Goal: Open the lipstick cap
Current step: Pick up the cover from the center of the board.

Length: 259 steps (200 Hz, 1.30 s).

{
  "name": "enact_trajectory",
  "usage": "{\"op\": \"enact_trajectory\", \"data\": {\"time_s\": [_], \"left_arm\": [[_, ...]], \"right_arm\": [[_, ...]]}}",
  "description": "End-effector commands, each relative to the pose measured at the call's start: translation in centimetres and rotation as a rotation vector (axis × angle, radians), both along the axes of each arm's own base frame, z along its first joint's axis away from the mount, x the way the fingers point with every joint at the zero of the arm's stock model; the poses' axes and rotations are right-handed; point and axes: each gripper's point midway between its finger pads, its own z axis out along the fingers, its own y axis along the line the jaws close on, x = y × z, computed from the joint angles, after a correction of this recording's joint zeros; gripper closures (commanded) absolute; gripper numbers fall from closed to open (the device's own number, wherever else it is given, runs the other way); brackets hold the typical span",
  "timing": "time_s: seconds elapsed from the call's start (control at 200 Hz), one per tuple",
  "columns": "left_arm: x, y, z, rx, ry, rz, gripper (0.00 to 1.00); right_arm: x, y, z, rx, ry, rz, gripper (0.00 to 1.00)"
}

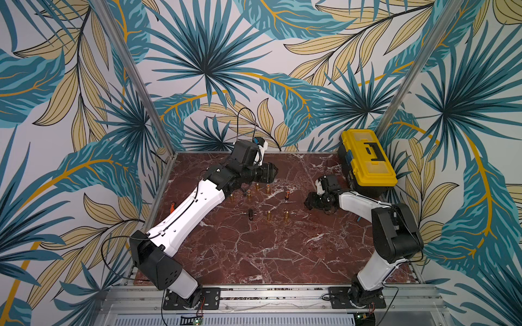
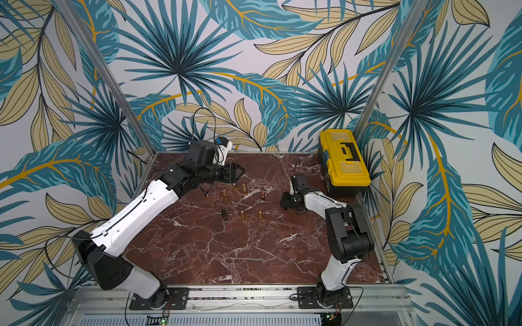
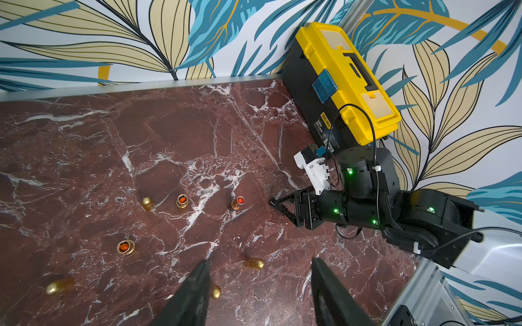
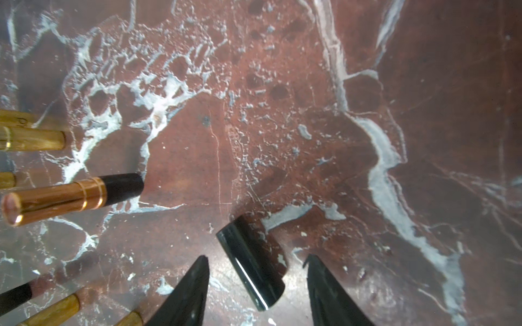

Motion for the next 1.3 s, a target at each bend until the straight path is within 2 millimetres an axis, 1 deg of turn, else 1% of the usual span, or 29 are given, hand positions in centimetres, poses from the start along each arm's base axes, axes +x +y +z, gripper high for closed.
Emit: {"op": "enact_trajectory", "data": {"time_s": [0.0, 0.27, 0.411, 0.601, 0.681, 0.836, 1.052, 1.292], "left_arm": [[0.3, 0.3, -0.6, 0.004, 0.011, 0.010, 0.41], [0.4, 0.5, -0.9, 0.005, 0.019, 0.015, 0.41], [0.5, 0.6, -0.9, 0.003, 0.020, 0.017, 0.41], [0.5, 0.9, -0.8, 0.002, 0.017, 0.026, 0.41], [0.5, 1.0, -0.7, 0.000, 0.018, 0.027, 0.41], [0.5, 1.1, -0.7, 0.000, 0.018, 0.029, 0.41], [0.5, 1.1, -0.6, -0.002, 0.016, 0.031, 0.41], [0.5, 1.2, -0.6, -0.005, 0.019, 0.032, 0.41]], "right_arm": [[-1.2, 0.1, -1.0, -0.022, 0.068, 0.040, 0.44], [-1.5, 0.7, -1.5, -0.030, 0.112, 0.074, 0.51], [-1.3, 1.0, -1.7, -0.031, 0.126, 0.087, 0.56], [-1.0, 1.0, -1.7, -0.040, 0.132, 0.092, 0.60], [-0.9, 1.1, -1.8, -0.042, 0.137, 0.096, 0.64], [-0.8, 1.3, -2.0, -0.039, 0.148, 0.104, 0.67], [-0.9, 1.7, -2.1, -0.058, 0.166, 0.135, 0.67], [-0.9, 1.6, -2.1, -0.078, 0.175, 0.139, 0.74]]}}
